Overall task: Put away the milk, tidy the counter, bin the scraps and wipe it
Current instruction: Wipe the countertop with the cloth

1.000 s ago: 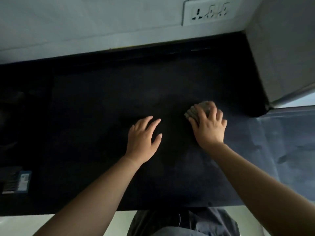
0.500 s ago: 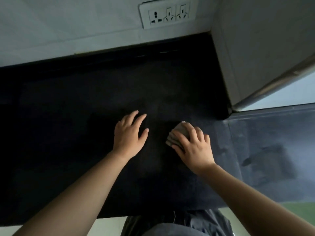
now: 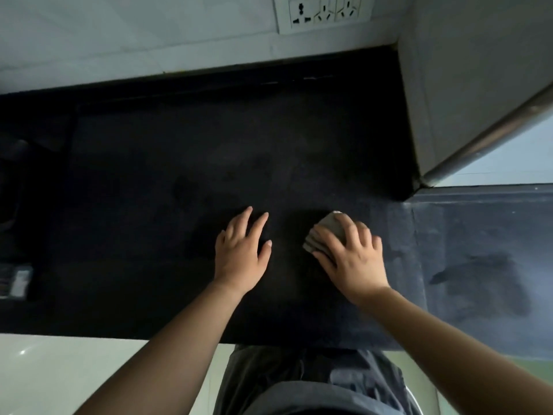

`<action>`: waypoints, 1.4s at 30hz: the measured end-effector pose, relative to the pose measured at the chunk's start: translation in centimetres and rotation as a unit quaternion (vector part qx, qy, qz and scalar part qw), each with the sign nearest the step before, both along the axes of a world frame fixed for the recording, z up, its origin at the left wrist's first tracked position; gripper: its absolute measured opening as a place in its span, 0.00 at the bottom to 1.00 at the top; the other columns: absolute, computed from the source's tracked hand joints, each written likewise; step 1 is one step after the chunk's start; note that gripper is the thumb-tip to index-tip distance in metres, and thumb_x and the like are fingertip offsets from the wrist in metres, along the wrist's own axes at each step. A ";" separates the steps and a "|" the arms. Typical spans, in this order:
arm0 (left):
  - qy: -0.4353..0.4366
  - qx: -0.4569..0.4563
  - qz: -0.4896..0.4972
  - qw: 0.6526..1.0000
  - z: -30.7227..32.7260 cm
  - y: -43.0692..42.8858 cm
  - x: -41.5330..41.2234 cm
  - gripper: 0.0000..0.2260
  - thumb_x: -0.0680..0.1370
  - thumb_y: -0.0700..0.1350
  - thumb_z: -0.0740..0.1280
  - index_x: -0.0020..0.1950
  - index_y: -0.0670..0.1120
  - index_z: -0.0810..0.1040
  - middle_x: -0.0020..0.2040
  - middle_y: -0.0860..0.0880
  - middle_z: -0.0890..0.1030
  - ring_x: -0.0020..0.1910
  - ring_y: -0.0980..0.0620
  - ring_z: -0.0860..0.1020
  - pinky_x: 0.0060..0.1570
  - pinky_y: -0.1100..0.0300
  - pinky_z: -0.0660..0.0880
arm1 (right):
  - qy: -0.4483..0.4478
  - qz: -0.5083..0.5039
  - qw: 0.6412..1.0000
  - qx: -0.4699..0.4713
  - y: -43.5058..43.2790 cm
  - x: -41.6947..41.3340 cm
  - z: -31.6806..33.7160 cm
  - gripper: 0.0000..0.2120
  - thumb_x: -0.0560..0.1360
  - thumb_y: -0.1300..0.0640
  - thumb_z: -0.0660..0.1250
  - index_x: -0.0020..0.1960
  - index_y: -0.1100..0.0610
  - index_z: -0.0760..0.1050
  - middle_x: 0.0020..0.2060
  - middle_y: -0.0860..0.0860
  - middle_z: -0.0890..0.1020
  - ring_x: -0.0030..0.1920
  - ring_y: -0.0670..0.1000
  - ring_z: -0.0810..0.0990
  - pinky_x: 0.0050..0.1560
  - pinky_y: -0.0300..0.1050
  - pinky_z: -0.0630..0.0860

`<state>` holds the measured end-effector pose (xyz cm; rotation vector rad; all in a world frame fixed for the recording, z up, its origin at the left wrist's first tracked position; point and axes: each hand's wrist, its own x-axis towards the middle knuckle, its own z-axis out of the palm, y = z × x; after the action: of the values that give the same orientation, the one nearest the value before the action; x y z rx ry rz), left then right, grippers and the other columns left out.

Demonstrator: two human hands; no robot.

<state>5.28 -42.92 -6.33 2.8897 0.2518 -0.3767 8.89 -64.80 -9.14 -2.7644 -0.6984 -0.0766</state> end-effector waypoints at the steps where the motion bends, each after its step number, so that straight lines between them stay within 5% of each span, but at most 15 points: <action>1: 0.002 0.000 -0.004 1.000 -0.1 0.0 0.0 0.24 0.78 0.54 0.59 0.74 0.53 0.61 0.76 0.46 0.59 0.73 0.45 0.59 0.66 0.44 0.64 | 0.000 -0.004 1.000 -0.006 -0.4 0.4 0.0 0.20 0.73 0.41 0.59 0.62 0.47 0.70 0.64 0.57 0.68 0.54 0.61 0.69 0.44 0.54 0.70; 7: 0.019 -0.007 -0.037 0.999 0.1 1.8 0.2 0.25 0.78 0.55 0.58 0.74 0.54 0.59 0.77 0.47 0.57 0.74 0.46 0.58 0.68 0.44 0.62 | 0.064 -0.188 0.980 -0.013 5.0 2.6 1.5 0.20 0.74 0.45 0.63 0.64 0.50 0.70 0.66 0.62 0.67 0.55 0.66 0.68 0.47 0.60 0.69; 14: -0.004 -0.029 -0.085 0.996 1.0 9.7 -4.1 0.24 0.78 0.56 0.58 0.73 0.54 0.61 0.76 0.48 0.59 0.73 0.47 0.60 0.67 0.43 0.63 | 0.046 -0.102 0.993 -0.036 9.5 -7.7 1.1 0.20 0.73 0.43 0.63 0.63 0.47 0.68 0.65 0.59 0.67 0.57 0.64 0.67 0.48 0.61 0.70; 21: -0.006 0.012 -0.045 0.999 0.5 22.3 -7.6 0.23 0.78 0.56 0.58 0.73 0.54 0.62 0.76 0.48 0.59 0.73 0.46 0.59 0.68 0.43 0.62 | 0.063 -0.303 0.951 -0.008 20.3 -3.0 1.2 0.20 0.76 0.43 0.56 0.66 0.47 0.65 0.69 0.59 0.59 0.60 0.64 0.62 0.54 0.62 0.64; 27: 0.016 0.049 -0.007 0.999 -0.1 28.9 -9.1 0.25 0.78 0.58 0.57 0.74 0.55 0.58 0.77 0.47 0.57 0.74 0.44 0.56 0.66 0.39 0.63 | 0.059 -0.177 0.982 -0.010 32.2 -3.8 1.0 0.19 0.76 0.42 0.57 0.65 0.47 0.65 0.68 0.59 0.62 0.58 0.63 0.64 0.49 0.58 0.66; 33: -0.011 0.018 -0.013 1.000 -1.2 29.7 -10.2 0.25 0.78 0.58 0.56 0.75 0.55 0.58 0.77 0.47 0.56 0.75 0.43 0.55 0.66 0.36 0.59 | 0.029 -0.046 0.998 -0.022 30.0 -11.2 0.9 0.21 0.73 0.42 0.60 0.64 0.47 0.68 0.64 0.58 0.69 0.56 0.63 0.69 0.46 0.58 0.72; 39: -0.007 0.010 -0.042 0.999 -1.4 30.7 -10.8 0.25 0.79 0.58 0.54 0.75 0.56 0.55 0.78 0.48 0.53 0.76 0.45 0.52 0.69 0.38 0.55 | 0.087 -0.312 0.946 0.007 31.6 -6.4 1.0 0.20 0.75 0.43 0.58 0.66 0.47 0.64 0.69 0.58 0.59 0.60 0.63 0.62 0.52 0.61 0.66; 42: -0.011 0.013 -0.055 0.998 -1.3 31.0 -11.1 0.25 0.79 0.58 0.53 0.75 0.56 0.55 0.78 0.48 0.53 0.76 0.45 0.53 0.69 0.40 0.56 | 0.098 -0.327 0.940 -0.012 35.2 -5.5 1.1 0.20 0.77 0.43 0.55 0.67 0.47 0.61 0.70 0.58 0.56 0.60 0.63 0.61 0.52 0.61 0.65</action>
<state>-5.83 -11.92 -7.65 2.9384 0.0962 -0.3629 3.43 -29.61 -8.08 -2.8473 0.2868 0.0708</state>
